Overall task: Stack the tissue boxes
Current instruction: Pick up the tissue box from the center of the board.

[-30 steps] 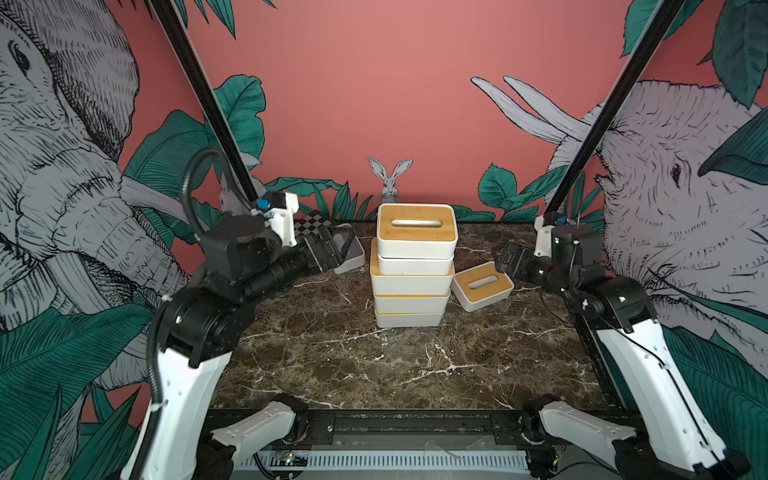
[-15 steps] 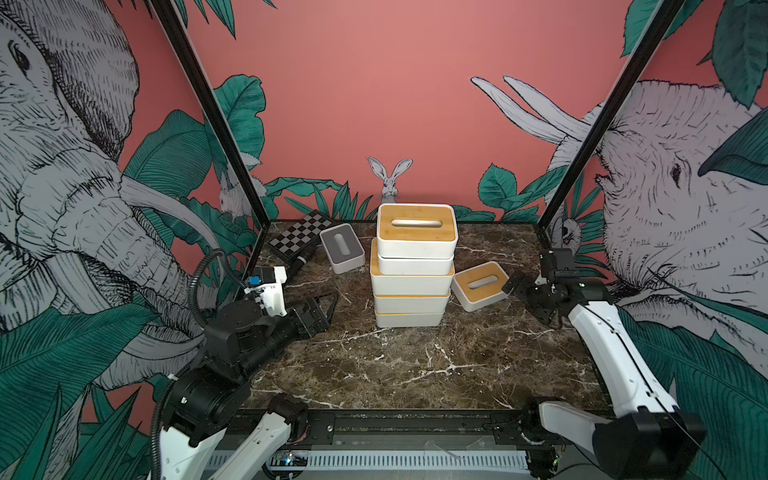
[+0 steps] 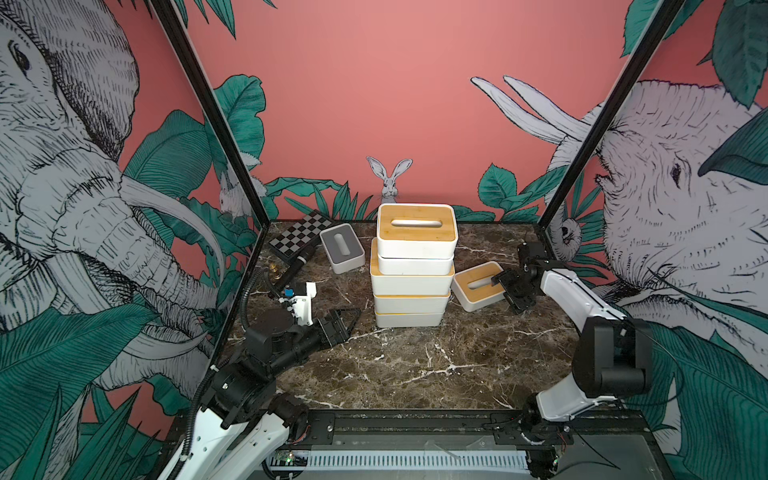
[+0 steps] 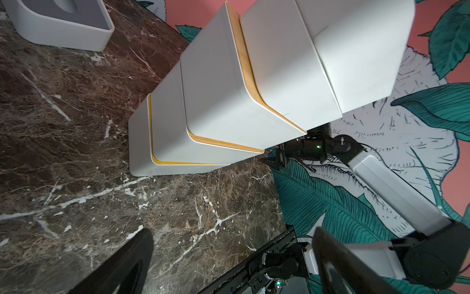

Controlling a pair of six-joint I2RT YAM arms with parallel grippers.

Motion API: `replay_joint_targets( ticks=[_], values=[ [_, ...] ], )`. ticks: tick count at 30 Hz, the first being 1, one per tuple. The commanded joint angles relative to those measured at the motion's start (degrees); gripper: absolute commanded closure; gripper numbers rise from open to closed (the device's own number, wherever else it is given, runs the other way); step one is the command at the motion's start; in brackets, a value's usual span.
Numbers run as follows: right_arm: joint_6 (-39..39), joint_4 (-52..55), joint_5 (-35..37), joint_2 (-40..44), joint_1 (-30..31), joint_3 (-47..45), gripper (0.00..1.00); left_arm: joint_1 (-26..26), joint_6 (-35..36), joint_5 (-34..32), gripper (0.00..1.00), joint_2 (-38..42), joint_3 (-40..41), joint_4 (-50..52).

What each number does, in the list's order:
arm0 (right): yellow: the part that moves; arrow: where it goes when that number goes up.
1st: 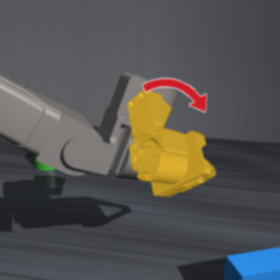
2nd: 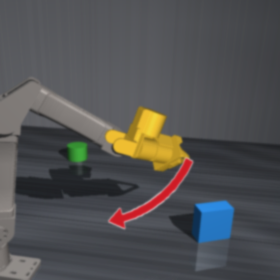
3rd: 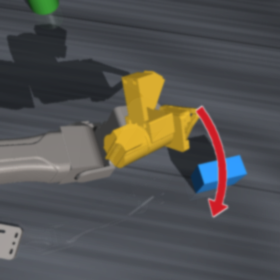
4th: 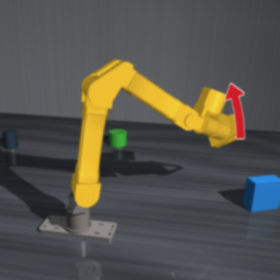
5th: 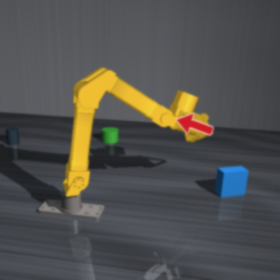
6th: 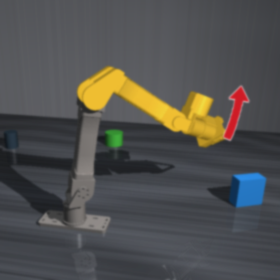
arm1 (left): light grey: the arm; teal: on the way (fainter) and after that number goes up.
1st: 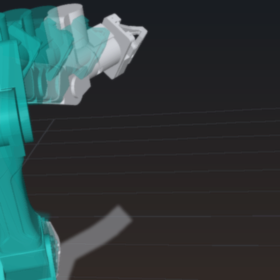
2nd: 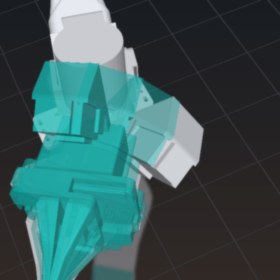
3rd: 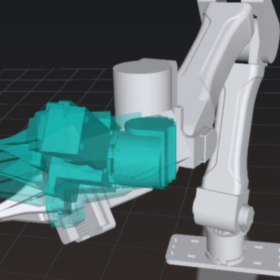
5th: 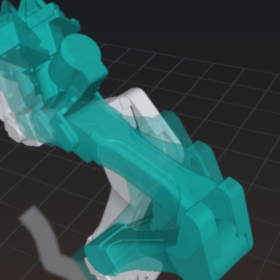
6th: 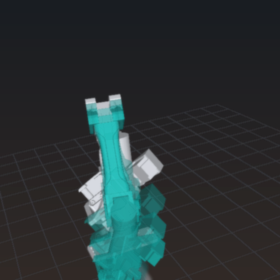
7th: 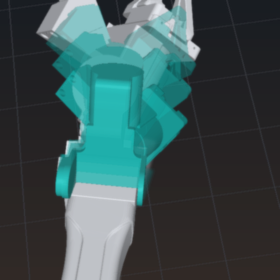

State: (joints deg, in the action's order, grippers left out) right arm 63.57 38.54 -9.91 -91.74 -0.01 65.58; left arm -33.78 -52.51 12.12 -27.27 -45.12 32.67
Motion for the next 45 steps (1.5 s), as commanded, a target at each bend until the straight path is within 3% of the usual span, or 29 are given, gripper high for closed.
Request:
replay_joint_targets(
  ticks=[1,10,25,36,42,45],
  values=[
    [2.9,-4.1,-0.5,-2.0,-0.2,1.2,0.2,-0.6,-1.9,-1.9,0.01,1.4,1.9,-2.8],
    [3.9,-4.8,-0.5,-7.1,-1.0,2.7,0.2,-0.7,-3.4,-2.0,0.01,2.8,4.3,-4.2],
    [4.5,-5.9,-2.7,-11.2,-2.1,4.7,0.4,-3.5,-5.3,-1.5,0.01,3.0,8.1,-7.9],
    [5.4,-6.2,-4.3,-9.6,-3.0,2.6,0.57,-24.4,-4.1,-16.3,0.01,-3.9,9.0,-14.3],
    [6.7,-6.8,-5.5,-4.0,-3.7,-1.5,0.58,-36.6,-2.5,-24.8,0.01,-12.0,9.1,-22.4],
    [7.2,-5.2,-7.1,-0.7,-4.3,-2.9,0.64,-41.0,-2.0,-28.4,0.01,-15.3,9.8,-27.8]
  ],
)
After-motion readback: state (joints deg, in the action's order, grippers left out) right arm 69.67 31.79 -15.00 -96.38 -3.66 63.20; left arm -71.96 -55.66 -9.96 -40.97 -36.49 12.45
